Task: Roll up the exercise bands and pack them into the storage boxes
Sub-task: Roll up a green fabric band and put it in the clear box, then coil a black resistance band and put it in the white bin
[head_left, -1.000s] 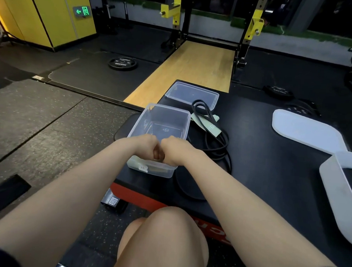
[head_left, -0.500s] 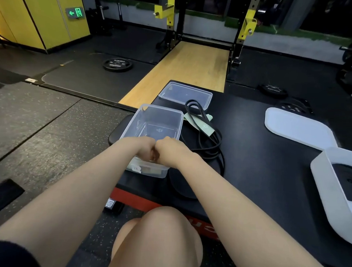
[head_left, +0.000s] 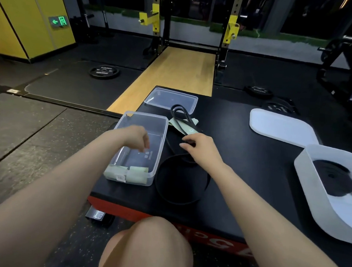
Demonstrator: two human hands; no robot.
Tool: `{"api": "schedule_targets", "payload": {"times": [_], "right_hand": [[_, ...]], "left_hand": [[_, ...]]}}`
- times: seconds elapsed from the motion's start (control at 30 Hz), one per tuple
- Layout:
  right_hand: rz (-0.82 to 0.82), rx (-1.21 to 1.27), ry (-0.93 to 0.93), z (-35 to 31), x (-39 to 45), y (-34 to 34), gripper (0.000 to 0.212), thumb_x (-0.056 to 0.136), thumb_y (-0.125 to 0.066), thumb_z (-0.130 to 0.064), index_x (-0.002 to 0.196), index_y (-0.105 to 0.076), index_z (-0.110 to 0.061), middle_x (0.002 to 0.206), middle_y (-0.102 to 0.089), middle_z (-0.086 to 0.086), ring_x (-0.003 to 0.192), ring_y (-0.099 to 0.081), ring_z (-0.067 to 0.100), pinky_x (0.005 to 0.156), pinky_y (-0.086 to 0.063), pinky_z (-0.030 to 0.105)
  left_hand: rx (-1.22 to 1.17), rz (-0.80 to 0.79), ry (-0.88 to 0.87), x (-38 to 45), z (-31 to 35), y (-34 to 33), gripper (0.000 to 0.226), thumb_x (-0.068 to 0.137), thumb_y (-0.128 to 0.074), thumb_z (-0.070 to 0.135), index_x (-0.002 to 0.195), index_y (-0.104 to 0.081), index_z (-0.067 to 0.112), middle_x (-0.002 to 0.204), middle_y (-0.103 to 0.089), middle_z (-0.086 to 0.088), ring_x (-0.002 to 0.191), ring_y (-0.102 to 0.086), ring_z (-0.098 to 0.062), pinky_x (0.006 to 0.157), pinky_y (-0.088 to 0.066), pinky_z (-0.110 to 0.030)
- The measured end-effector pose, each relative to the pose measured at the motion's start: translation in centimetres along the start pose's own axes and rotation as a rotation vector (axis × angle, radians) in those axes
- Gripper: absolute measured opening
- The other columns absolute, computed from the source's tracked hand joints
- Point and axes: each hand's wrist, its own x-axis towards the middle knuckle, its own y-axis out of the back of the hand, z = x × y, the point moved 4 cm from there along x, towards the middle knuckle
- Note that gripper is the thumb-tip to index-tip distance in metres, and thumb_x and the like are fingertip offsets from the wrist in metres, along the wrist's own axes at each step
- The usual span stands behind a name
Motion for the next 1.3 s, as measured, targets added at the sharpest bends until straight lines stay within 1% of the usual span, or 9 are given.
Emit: {"api": "schedule_targets", "payload": {"times": [0.13, 0.4, 0.5, 0.6, 0.77, 1.0, 1.1, 1.17, 1.3], "right_hand": [[0.058, 0.058, -0.106, 2.2, 2.0, 0.8, 0.025, 0.088, -0.065, -0.025, 0.11, -0.069, -0.013, 0.105, -0.068, 0.003, 0.1, -0.062, 0.016, 0.087, -0.047, 0.025], [0.099, 0.11, -0.219, 3.9, 7.9, 0.9, 0.024, 0.088, -0.063, -0.024, 0.109, -0.069, -0.014, 0.105, -0.068, 0.004, 0.1, -0.061, 0.019, 0.081, -0.046, 0.026], [0.1, 0.104, -0.258, 4.4, 9.9, 0.2, 0.025, 0.09, -0.062, -0.023, 0.112, -0.068, -0.014, 0.107, -0.067, 0.006, 0.101, -0.061, 0.02, 0.081, -0.046, 0.026], [0.094, 0.073, -0.265, 4.9, 11.5, -0.5, 0.025, 0.092, -0.06, -0.021, 0.114, -0.066, -0.012, 0.111, -0.066, 0.009, 0.103, -0.059, 0.023, 0.081, -0.045, 0.029], [0.057, 0.015, -0.281, 6.4, 13.7, -2.5, 0.042, 0.093, -0.057, -0.028, 0.133, -0.051, -0.016, 0.131, -0.055, 0.01, 0.118, -0.05, 0.027, 0.088, -0.041, 0.031], [0.101, -0.038, -0.287, 6.4, 15.2, -2.1, 0.033, 0.093, -0.055, -0.032, 0.126, -0.058, -0.025, 0.123, -0.062, 0.0, 0.124, -0.043, 0.024, 0.097, -0.028, 0.033], [0.144, 0.044, -0.264, 6.0, 14.6, -1.2, 0.035, 0.09, -0.062, -0.027, 0.125, -0.06, -0.021, 0.122, -0.063, 0.0, 0.12, -0.049, 0.021, 0.101, -0.031, 0.033], [0.149, 0.154, -0.245, 5.7, 13.9, -0.8, 0.038, 0.088, -0.066, -0.023, 0.125, -0.058, -0.016, 0.122, -0.062, 0.002, 0.114, -0.053, 0.018, 0.097, -0.039, 0.031], [0.126, 0.271, -0.213, 5.4, 12.6, -0.5, 0.039, 0.083, -0.071, -0.017, 0.118, -0.055, -0.014, 0.112, -0.061, -0.001, 0.096, -0.052, 0.011, 0.081, -0.039, 0.023]], "left_hand": [[-0.233, 0.291, -0.053, 1.5, 3.0, 2.1, 0.023, 0.091, -0.056, 0.016, 0.111, -0.065, 0.014, 0.116, -0.064, -0.003, 0.108, -0.057, -0.019, 0.087, -0.045, -0.026], [-0.638, 0.279, -0.017, 8.5, 6.2, 1.7, 0.04, 0.09, -0.05, 0.005, 0.131, -0.051, 0.006, 0.131, -0.052, -0.01, 0.118, -0.05, -0.023, 0.099, -0.041, -0.029], [-0.704, 0.273, 0.013, 11.4, 6.6, 1.7, 0.034, 0.093, -0.043, 0.001, 0.125, -0.053, 0.004, 0.114, -0.049, -0.009, 0.094, -0.048, -0.02, 0.08, -0.04, -0.026], [-0.746, 0.261, 0.077, 13.5, 7.3, 1.7, 0.018, 0.093, -0.04, 0.001, 0.094, -0.057, 0.007, 0.103, -0.044, -0.01, 0.077, -0.045, -0.017, 0.058, -0.033, -0.022], [-0.83, 0.231, 0.179, 18.8, 6.8, 0.3, 0.043, 0.088, -0.05, 0.011, 0.13, -0.05, 0.0, 0.138, -0.046, -0.021, 0.128, -0.044, -0.036, 0.106, -0.04, -0.043], [-1.002, 0.278, 0.224, 17.0, 8.0, 0.7, 0.04, 0.095, -0.042, 0.009, 0.134, -0.043, -0.001, 0.132, -0.051, -0.017, 0.119, -0.051, -0.03, 0.082, -0.043, -0.033], [-1.086, 0.274, 0.165, 16.5, 8.2, 0.5, 0.03, 0.095, -0.042, 0.008, 0.122, -0.053, 0.001, 0.104, -0.059, -0.011, 0.089, -0.054, -0.022, 0.065, -0.042, -0.026], [-1.151, 0.271, 0.133, 16.0, 8.5, 0.4, 0.022, 0.096, -0.038, 0.006, 0.089, -0.057, 0.013, 0.078, -0.05, 0.0, 0.074, -0.048, -0.016, 0.058, -0.035, -0.019], [-1.275, 0.297, 0.11, 15.2, 9.0, 0.2, 0.026, 0.092, -0.034, 0.007, 0.075, -0.051, 0.017, 0.086, -0.054, -0.004, 0.084, -0.05, -0.02, 0.071, -0.036, -0.028]]}}
